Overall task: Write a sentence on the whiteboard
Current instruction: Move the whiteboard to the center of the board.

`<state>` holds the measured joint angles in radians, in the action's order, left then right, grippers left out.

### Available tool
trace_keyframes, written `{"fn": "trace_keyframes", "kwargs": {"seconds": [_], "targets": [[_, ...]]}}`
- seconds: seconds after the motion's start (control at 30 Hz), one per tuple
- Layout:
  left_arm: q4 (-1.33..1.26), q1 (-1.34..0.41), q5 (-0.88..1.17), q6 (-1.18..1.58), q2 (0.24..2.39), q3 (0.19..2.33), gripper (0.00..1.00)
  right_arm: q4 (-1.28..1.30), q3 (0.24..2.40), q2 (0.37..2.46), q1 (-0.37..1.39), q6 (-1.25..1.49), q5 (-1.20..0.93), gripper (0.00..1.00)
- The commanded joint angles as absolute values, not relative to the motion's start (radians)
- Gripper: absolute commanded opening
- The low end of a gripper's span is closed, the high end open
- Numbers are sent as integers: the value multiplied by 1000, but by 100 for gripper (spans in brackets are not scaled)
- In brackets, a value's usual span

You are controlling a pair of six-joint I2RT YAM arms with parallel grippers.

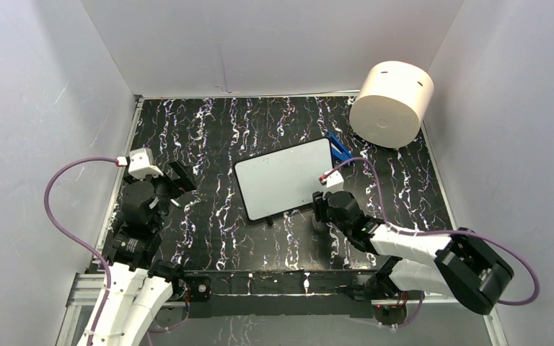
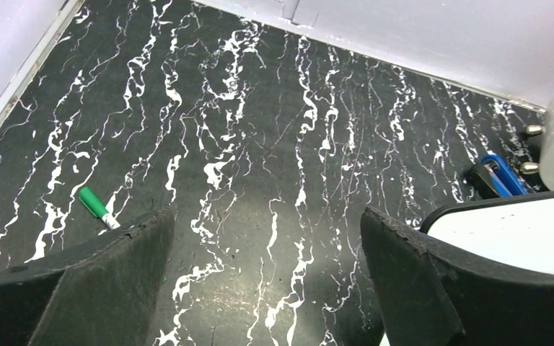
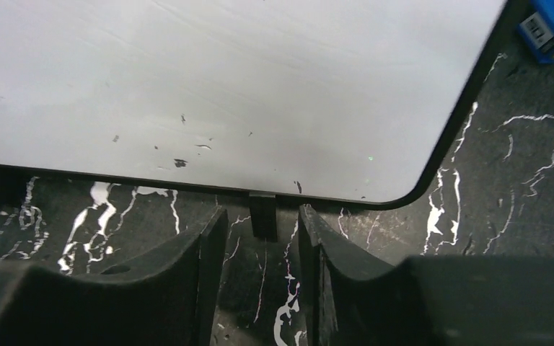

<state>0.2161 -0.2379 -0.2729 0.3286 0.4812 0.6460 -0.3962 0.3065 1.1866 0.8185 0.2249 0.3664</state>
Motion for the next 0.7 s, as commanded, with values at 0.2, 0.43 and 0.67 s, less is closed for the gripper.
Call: {"fn": "trace_keyframes", "kwargs": {"seconds": [0.2, 0.43, 0.67], "targets": [[179, -218, -337, 361, 616, 622, 96, -436, 240, 959, 821, 211, 384, 64], [265, -133, -370, 427, 808, 672, 98, -402, 217, 837, 821, 203, 407, 78], [333, -2, -271, 493, 1044, 739, 97, -385, 171, 697, 822, 205, 473, 98]]}}
